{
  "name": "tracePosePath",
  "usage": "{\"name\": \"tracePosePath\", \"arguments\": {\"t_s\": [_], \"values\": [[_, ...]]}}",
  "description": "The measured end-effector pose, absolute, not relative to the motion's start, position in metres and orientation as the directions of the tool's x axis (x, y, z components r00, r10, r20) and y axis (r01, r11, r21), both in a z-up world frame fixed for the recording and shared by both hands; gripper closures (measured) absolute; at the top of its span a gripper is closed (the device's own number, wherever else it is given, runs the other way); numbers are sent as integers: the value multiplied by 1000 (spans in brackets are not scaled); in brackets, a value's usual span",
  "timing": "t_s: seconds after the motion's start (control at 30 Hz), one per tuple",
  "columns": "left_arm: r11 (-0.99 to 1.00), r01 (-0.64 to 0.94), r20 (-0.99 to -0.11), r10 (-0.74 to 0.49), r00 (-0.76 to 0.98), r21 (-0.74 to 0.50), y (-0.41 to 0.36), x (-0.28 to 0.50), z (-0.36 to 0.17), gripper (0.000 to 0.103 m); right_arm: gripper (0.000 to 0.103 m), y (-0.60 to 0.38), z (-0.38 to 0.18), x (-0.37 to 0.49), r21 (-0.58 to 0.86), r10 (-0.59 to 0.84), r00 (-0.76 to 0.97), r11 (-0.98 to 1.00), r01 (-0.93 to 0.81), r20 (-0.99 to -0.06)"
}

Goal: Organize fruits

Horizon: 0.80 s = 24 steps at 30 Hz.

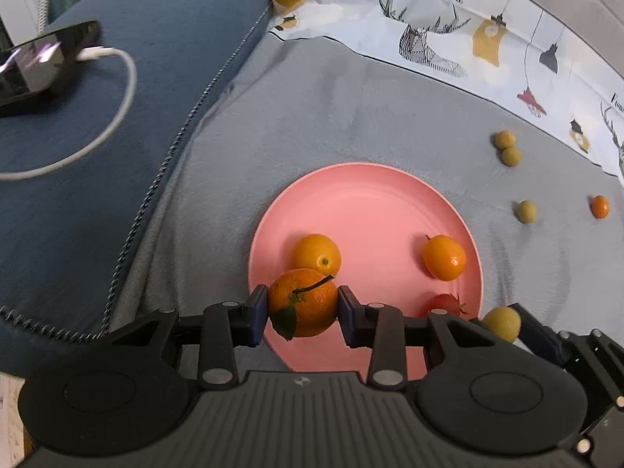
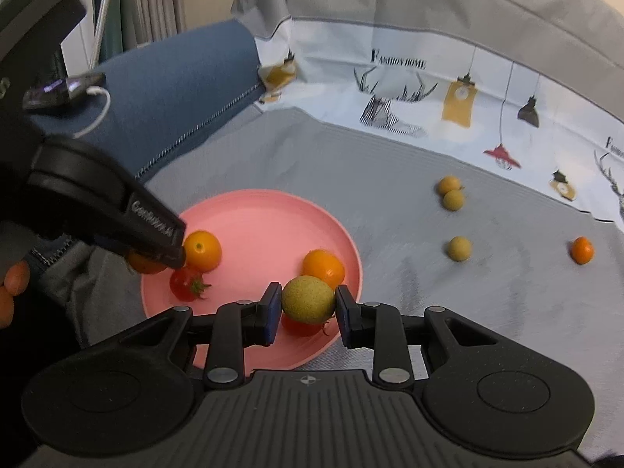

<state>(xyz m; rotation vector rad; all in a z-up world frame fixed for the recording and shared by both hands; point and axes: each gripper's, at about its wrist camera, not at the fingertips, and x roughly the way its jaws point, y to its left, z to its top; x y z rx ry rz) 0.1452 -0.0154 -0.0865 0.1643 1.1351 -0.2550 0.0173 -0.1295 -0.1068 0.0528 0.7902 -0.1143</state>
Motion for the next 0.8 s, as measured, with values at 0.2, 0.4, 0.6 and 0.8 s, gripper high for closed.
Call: {"name": "tracePosePath", "arguments": {"t_s": [0.2,0.4,0.6,0.8], "values": [[951,307,-913,-98,396,32,-27,158,-101,61,72,-130,-124,34,-3,-73,666,994,105,-742],[947,320,-914,-118,388,14,-32,171,-101,6,54,-132,-122,50,12,-50,661,996,89,-748],[948,317,-880,-134,456,20,-21,160,-79,0,10,-128,-98,39,3,-52,692,997,79,-720],[943,298,-860,-26,510,149,2,116,-62,0,6,-122,-82,-6,17,-55,662,995,102,-747]]}}
